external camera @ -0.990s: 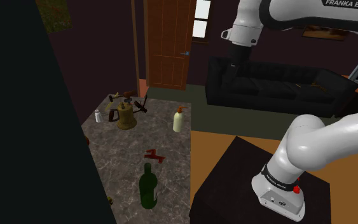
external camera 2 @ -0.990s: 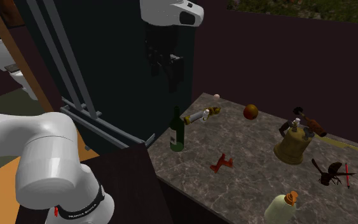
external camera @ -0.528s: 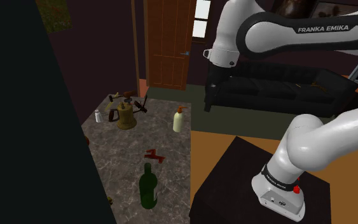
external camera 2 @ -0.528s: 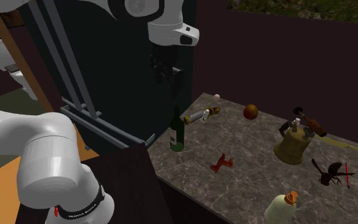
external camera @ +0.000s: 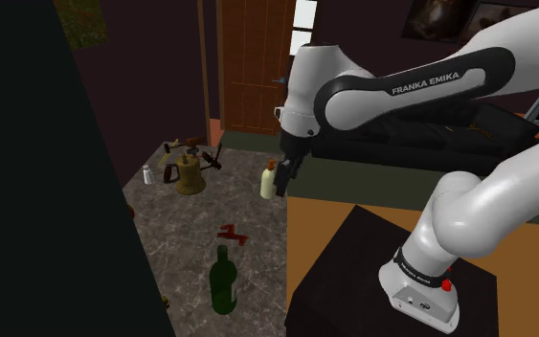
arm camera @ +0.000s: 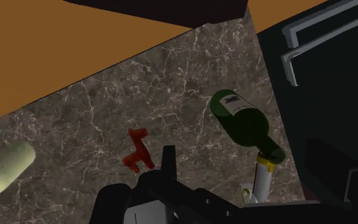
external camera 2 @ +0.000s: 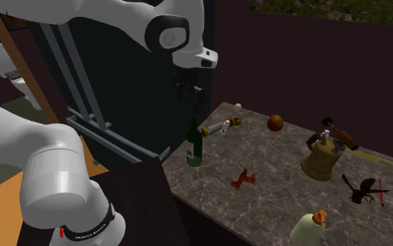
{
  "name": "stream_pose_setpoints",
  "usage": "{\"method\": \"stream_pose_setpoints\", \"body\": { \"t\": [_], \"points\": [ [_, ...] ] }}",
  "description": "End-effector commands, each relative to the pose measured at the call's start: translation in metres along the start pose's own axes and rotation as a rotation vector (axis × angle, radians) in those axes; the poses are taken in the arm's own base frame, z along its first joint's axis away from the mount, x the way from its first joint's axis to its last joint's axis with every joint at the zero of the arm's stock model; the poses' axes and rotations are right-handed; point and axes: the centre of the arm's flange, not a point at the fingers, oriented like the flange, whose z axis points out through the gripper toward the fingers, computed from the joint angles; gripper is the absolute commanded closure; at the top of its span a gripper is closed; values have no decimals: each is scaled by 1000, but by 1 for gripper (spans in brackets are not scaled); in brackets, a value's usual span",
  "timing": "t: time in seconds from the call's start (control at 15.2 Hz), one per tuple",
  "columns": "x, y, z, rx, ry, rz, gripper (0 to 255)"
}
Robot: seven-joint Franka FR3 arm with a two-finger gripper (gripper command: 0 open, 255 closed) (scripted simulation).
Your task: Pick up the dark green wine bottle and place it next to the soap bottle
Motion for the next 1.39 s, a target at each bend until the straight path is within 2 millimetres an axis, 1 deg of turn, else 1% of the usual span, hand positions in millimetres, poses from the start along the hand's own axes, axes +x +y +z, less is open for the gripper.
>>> {"method": "stream_pose_setpoints", "body": {
  "t": [0.0,1.12,1.19,1.32],
  "points": [
    [10,-15,21,-3,4,-4,0],
    [108,-123,192,-28,20,-40,0],
    [108,-123,193,-28,20,-40,0],
    [108,-123,203,-28,20,-40,0]
  ]
}}
